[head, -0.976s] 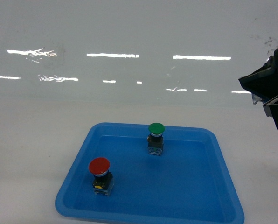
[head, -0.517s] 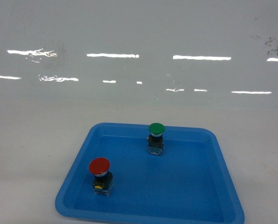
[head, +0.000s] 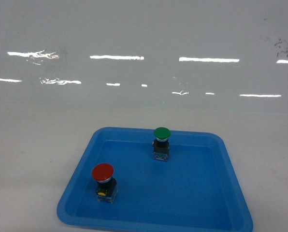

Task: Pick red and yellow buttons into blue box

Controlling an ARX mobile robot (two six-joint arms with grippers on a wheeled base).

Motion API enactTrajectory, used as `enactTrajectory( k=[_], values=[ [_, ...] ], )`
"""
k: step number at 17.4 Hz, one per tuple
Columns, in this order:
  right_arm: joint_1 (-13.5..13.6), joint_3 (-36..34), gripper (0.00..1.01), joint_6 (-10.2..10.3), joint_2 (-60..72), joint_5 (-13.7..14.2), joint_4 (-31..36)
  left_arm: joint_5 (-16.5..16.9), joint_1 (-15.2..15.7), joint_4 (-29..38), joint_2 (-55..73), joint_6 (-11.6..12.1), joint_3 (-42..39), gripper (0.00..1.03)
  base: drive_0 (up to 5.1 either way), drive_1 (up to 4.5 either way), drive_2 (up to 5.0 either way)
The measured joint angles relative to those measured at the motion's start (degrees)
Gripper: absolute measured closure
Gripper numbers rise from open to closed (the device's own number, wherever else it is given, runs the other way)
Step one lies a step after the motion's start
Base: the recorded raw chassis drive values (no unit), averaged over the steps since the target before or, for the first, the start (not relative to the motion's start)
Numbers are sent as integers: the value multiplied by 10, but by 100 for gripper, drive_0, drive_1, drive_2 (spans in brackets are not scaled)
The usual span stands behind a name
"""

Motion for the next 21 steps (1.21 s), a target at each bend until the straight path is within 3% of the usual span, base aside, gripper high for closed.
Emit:
enactTrajectory(
  k=[3,8,10,14,18,21],
  values=[
    [0,0,61,0,0,0,0,3,-12,-22,8,10,9,5,0,0,0],
    [0,0,61,0,0,0,0,-23,-80,-43,110,61,81,5,0,0,0],
    [0,0,61,0,0,0,0,-49,-119,-50,152,76,109,5,0,0,0],
    [0,0,61,0,0,0,0,-100,-172,-52,212,77,141,5,0,0,0],
    [0,0,61,0,0,0,0,-156,-252,-61,295,72,178,5,0,0,0],
    [0,0,61,0,0,0,0,-186,-281,-78,344,70,227,5,0,0,0]
  ],
)
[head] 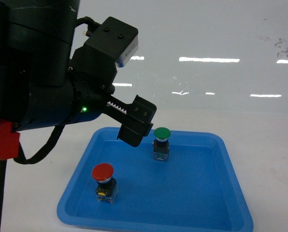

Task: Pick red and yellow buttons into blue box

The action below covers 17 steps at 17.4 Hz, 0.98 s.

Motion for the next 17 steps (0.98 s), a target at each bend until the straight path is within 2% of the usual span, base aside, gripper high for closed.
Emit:
enactTrajectory(
  k=[3,8,12,17],
  values=[
    [0,0,61,0,0,0,0,-34,0,0,50,0,19,5,0,0,0],
    [0,0,61,0,0,0,0,-45,-8,0,32,-20,3,5,0,0,0],
    [0,0,61,0,0,0,0,-50,-31,8,36,-51,-5,5,0,0,0],
    [0,0,61,0,0,0,0,-62,-16,24,73,-74,-16,5,0,0,0]
  ],
)
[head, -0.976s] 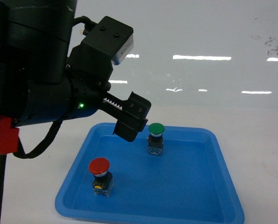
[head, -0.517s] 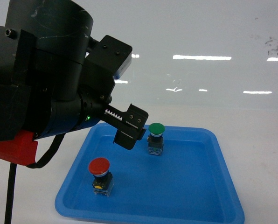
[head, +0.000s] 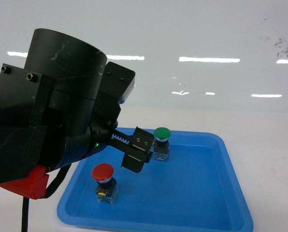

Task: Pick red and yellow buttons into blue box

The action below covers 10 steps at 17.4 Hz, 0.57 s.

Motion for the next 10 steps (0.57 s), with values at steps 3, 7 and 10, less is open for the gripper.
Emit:
enactTrajectory(
  k=[3,7,10],
  values=[
    [0,0,61,0,0,0,0,-2,1,11,5,-14,-4,5,0,0,0],
    [0,0,61,0,0,0,0,-12,-1,15,28,-28,-14,5,0,0,0],
    [0,0,61,0,0,0,0,-63,-3,41,33,-4,-29,5,0,0,0]
  ],
)
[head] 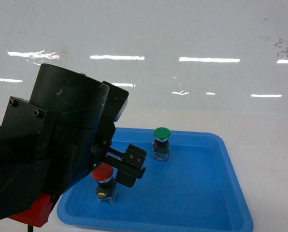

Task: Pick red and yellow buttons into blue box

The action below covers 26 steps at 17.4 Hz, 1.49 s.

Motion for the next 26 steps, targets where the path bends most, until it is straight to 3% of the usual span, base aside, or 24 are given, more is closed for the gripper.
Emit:
enactTrajectory(
  k=[2,7,12,18,26],
  values=[
    [0,0,61,0,0,0,0,-2,0,1,0,10,-1,5,0,0,0],
    [0,0,61,0,0,0,0,10,-6,-13,9,9,8,5,0,0,0],
    [0,0,61,0,0,0,0,19,-10,-33,70,-23,44,5,0,0,0],
    [0,0,61,0,0,0,0,5,-19,-37,73,-55,33,5,0,0,0],
    [0,0,61,0,0,0,0,-3,-21,-49,86,-69,33,5,0,0,0]
  ],
)
